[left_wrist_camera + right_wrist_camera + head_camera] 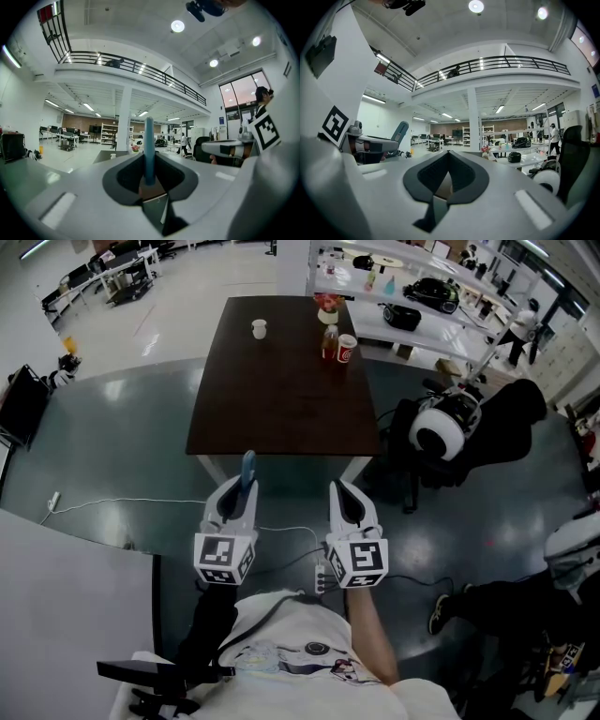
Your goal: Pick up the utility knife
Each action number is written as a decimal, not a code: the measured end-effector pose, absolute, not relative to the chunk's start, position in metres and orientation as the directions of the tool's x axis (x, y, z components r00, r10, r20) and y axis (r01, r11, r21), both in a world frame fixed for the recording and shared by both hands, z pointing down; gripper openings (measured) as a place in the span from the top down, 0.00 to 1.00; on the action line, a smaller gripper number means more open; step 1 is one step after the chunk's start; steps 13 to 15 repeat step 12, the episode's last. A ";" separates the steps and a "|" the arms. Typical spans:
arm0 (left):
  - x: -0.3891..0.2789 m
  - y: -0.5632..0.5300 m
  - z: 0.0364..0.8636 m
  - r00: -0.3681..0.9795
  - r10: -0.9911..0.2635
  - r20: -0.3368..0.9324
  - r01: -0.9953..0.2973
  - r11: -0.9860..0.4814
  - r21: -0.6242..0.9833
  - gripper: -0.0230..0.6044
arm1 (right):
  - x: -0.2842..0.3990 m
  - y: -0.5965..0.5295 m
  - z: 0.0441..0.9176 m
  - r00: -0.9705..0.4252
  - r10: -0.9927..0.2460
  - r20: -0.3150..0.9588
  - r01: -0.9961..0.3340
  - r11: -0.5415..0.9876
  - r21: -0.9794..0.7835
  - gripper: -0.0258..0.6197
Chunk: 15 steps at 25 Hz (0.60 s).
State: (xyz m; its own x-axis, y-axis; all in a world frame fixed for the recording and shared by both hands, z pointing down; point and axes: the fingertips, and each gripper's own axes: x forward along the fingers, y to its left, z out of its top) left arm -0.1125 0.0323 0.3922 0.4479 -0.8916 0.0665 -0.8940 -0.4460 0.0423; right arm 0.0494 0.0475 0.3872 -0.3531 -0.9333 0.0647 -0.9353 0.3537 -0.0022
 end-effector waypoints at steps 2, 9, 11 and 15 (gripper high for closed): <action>-0.113 0.032 0.393 0.447 -0.892 0.066 -0.895 -0.445 0.043 0.85 | 0.049 0.047 0.388 -0.354 -0.933 0.064 -0.935 0.355 -0.005 0.96; -0.112 0.031 0.392 0.446 -0.893 0.064 -0.895 -0.444 0.044 0.85 | 0.049 0.046 0.388 -0.359 -0.931 0.067 -0.933 0.359 -0.004 0.96; -0.111 0.032 0.391 0.446 -0.893 0.064 -0.895 -0.444 0.044 0.85 | 0.049 0.046 0.388 -0.360 -0.931 0.068 -0.933 0.360 -0.005 0.96; -0.111 0.032 0.390 0.446 -0.892 0.065 -0.895 -0.444 0.044 0.85 | 0.049 0.047 0.387 -0.360 -0.930 0.068 -0.933 0.361 -0.006 0.96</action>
